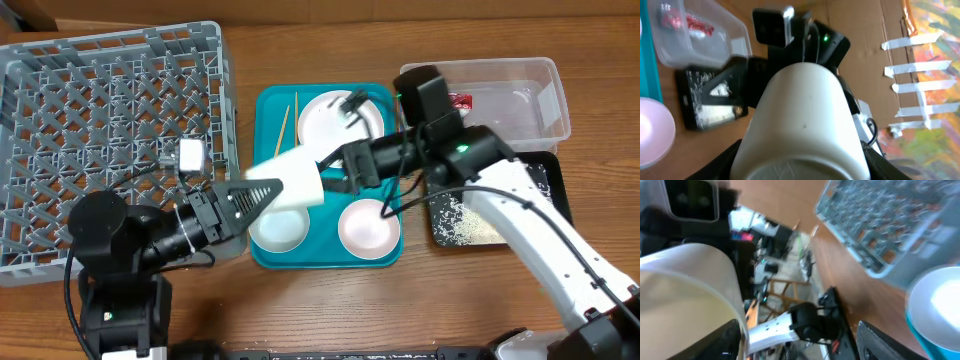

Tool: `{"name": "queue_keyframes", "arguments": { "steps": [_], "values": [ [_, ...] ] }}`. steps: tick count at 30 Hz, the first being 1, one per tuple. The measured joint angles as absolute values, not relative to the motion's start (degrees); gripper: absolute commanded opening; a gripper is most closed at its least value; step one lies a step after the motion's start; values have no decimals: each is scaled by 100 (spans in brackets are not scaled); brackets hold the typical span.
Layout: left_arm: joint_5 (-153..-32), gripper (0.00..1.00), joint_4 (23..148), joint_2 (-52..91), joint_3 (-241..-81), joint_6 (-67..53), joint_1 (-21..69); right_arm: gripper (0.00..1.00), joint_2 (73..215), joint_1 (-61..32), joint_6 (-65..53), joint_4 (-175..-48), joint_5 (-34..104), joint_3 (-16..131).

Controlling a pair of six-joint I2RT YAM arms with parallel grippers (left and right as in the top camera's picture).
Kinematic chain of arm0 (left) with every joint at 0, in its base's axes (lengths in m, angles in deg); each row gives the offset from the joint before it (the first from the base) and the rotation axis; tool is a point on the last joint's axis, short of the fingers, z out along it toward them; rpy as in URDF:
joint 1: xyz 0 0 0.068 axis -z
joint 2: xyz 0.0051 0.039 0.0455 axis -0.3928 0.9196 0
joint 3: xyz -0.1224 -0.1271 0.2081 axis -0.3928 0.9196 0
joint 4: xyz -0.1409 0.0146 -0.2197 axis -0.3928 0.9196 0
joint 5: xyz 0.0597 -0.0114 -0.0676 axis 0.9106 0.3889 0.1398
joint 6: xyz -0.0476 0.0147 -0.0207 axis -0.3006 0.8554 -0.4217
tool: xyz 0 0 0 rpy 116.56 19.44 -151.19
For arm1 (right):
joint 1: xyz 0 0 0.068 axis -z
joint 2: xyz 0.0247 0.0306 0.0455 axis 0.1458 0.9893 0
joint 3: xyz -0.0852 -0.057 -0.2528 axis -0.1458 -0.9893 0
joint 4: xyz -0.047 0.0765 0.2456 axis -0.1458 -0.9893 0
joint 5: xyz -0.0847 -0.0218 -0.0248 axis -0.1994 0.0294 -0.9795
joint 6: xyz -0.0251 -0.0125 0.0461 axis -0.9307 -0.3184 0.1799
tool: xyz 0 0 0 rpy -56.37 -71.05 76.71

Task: Sort waste into correct bins and load items into the dishwasher
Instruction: 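Place the white cup upside down in the dish rack with the left gripper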

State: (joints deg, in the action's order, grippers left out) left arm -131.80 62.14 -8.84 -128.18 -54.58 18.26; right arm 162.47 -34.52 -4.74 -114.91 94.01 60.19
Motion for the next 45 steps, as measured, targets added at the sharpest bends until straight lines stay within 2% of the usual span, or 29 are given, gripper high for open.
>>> {"name": "queue_keyframes", "arguments": {
  "steps": [4, 7, 12, 15, 17, 19, 20, 21, 23, 26, 31, 37, 41, 45],
  "values": [
    [-12871, 56, 5843, -772, -12824, -5338, 1820, 76, 16236, -2855, -719, -12160, 8719, 6019],
    [-12480, 59, 5847, -504, -12855, -5115, 1748, 77, 16282, -2254, -1097, -12732, 8260, 6003],
    [-12128, 54, 6398, 1033, -13552, -4365, 1732, 77, 16282, -1952, -1418, -13154, 7852, 5997],
    [-11857, 53, 8081, 1877, -14822, -3488, 1706, 78, 16282, -1948, -1536, -13255, 7591, 5995],
    [-11466, 59, 9379, 2204, -15731, -2977, 1708, 79, 16282, -1946, -1567, -13253, 7484, 5995],
    [-10415, 62, 11353, 2646, -17300, -2103, 1708, 91, 16282, -1946, -1595, -13275, 7382, 5993],
    [-9969, 63, 11903, 2722, -17687, -1867, 1708, 98, 16282, -1946, -1602, -13310, 7344, 5993],
    [-9674, 63, 12424, 2801, -17995, -1733, 1708, 100, 16282, -1948, -1644, -13360, 7268, 5993],
    [-8338, 61, 13576, 2913, -18546, -1371, 1708, 100, 16282, -1952, -1635, -13581, 6995, 5988],
    [-7405, 61, 14347, 3114, -18621, -1209, 1708, 100, 16282, -1952, -1641, -13747, 6678, 5988],
    [-6561, 57, 14780, 4080, -18616, -1084, 1708, 100, 16282, -1952, -1641, -13847, 6444, 5988],
    [-6284, 55, 14743, 5002, -18575, -1069, 1708, 100, 16282, -1952, -1644, -13928, 6291, 5988],
    [-6236, 47, 14710, 5393, -18564, -1069, 1713, 100, 16282, -1952, -1641, -13948, 6230, 5988],
    [-6236, 47, 14771, 5487, -18564, -1069, 1715, 100, 16282, -1952, -1644, -13959, 6221, 5988]
  ]
}}
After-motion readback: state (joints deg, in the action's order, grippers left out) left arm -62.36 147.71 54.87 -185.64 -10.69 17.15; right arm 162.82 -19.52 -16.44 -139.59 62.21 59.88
